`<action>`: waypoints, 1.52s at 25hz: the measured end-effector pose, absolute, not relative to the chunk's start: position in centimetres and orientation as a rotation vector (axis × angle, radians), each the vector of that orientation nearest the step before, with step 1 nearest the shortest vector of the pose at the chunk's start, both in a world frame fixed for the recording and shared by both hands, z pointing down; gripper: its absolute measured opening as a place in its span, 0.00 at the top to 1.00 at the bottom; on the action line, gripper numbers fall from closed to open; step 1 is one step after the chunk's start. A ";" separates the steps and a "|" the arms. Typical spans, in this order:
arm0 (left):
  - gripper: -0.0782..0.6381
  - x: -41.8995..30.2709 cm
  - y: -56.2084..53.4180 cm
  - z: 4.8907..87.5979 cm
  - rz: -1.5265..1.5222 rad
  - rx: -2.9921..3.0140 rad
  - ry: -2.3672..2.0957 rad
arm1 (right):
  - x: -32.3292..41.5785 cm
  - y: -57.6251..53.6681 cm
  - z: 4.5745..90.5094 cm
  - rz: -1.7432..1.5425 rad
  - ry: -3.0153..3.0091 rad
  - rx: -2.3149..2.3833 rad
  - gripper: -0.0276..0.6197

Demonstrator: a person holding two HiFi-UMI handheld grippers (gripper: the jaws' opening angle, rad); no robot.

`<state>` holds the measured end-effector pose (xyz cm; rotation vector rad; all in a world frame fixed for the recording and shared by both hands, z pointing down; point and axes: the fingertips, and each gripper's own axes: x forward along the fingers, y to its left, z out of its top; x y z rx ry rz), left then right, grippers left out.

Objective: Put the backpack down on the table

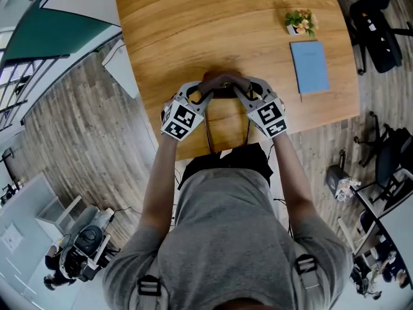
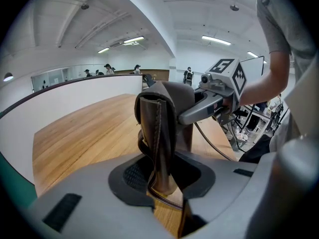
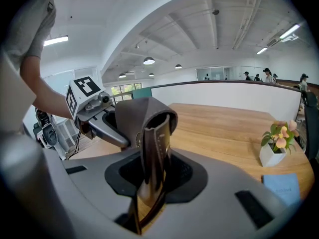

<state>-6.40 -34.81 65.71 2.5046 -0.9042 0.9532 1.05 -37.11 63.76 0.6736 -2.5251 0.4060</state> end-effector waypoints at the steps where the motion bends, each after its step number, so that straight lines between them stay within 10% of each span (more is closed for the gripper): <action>1: 0.73 -6.4 -34.8 66.0 0.958 2.501 -0.903 | 1.1 -37.1 63.9 0.402 -2.520 0.671 0.81; 38: 0.51 -7.6 -33.7 66.7 0.877 2.429 -0.906 | 5.1 -35.7 65.8 0.575 -2.472 0.828 0.55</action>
